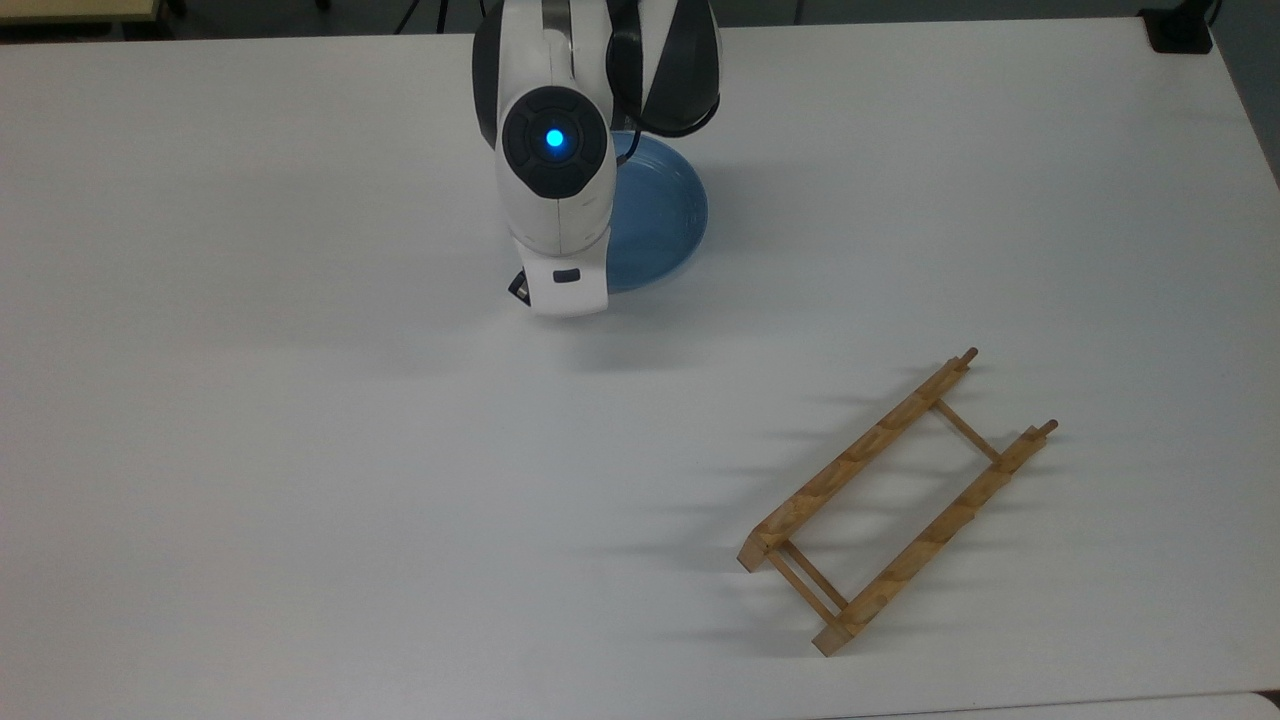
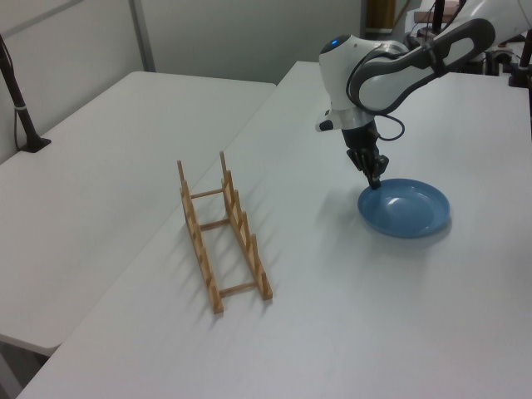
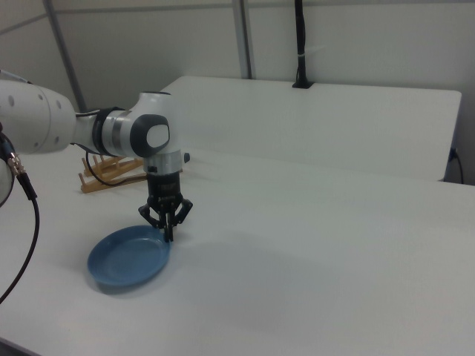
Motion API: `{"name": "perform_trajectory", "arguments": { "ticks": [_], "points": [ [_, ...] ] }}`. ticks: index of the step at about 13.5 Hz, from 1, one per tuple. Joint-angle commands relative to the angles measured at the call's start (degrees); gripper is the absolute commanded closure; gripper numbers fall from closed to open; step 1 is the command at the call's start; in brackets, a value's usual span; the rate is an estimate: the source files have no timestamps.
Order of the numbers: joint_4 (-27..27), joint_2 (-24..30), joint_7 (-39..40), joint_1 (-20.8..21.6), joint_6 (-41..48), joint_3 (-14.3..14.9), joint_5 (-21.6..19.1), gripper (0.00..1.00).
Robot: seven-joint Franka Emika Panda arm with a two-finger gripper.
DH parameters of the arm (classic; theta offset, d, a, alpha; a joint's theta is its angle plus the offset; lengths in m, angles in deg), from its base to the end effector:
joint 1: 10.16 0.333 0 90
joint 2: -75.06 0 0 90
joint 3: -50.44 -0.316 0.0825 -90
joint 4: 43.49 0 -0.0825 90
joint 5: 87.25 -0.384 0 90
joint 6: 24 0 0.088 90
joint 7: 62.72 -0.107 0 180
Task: Pick plate from plate rack
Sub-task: 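Open the gripper to release the plate and raise it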
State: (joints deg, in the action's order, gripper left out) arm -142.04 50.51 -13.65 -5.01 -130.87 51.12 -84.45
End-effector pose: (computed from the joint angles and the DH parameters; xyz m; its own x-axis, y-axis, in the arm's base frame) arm 0.6261 0.0458 0.3183 0.5466 0.8085 -0.2180 0.7913 -0.5839 -0.1814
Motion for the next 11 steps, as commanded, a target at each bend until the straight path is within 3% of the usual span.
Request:
{"name": "perform_trajectory", "arguments": {
  "ticks": [1,2,6,8,10,11],
  "points": [
    [-0.3,1.2,0.4,-0.8,-1.1,0.1,0.5,0.28],
    [0.3,1.6,-1.0,-0.7,0.1,0.1,0.4,0.0],
    [5.3,2.8,-12.3,-0.1,7.1,0.1,0.4,0.0],
    [6.4,6.7,-22.9,0.0,9.6,0.1,0.0,0.0],
    [6.4,12.7,-42.3,0.1,9.8,0.3,0.6,0.0],
    [6.3,14.7,-47.5,0.0,10.2,0.3,0.6,0.0]
  ]
}}
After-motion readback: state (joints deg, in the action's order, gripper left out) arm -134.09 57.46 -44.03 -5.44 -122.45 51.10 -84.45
